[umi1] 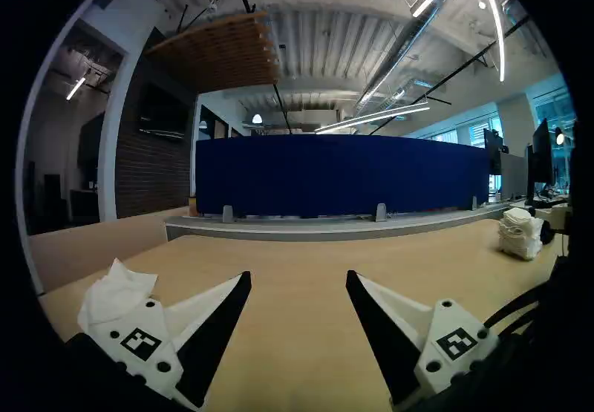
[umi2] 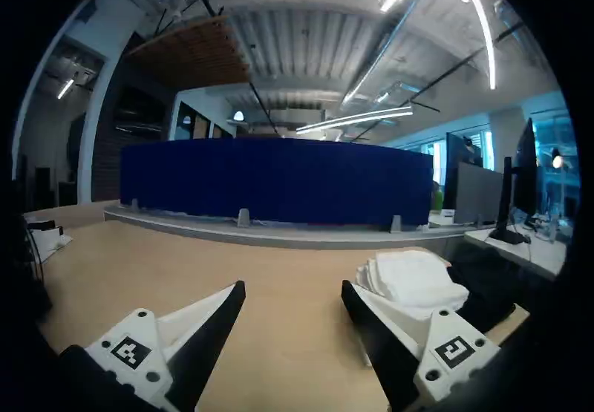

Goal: Fold towel

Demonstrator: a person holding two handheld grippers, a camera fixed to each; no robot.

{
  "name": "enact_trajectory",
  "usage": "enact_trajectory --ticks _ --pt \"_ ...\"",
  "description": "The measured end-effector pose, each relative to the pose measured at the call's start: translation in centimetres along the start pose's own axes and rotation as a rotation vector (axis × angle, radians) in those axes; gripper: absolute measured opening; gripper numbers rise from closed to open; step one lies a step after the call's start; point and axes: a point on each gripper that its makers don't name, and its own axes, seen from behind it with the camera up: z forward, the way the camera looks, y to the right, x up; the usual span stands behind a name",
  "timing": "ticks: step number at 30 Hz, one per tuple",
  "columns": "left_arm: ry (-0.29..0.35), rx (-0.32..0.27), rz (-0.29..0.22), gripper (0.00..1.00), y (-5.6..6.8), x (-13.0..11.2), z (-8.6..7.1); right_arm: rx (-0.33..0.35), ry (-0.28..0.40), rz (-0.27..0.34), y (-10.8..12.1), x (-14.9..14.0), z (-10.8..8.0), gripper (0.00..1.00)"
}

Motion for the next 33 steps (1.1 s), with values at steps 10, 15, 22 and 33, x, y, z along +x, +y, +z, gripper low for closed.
enact_trajectory --ticks 10,15,22,33 --pt "0.000 0.000 0.000 0.95 0.0 0.0 0.0 -0.062 -0.005 0.060 3.6 -1.7 -0.2 1.00" --pt "0.000 0.000 0.000 0.95 -0.1 0.0 0.1 -0.047 0.006 0.099 3.4 -1.9 -0.4 1.00" --pt "0.000 0.000 0.000 0.95 0.0 0.0 0.1 -0.037 0.034 0.082 3.3 -1.9 -0.3 1.00" --pt "0.000 0.000 0.000 0.95 0.0 0.0 0.1 -0.026 0.055 0.052 2.9 -2.1 -0.8 1.00"
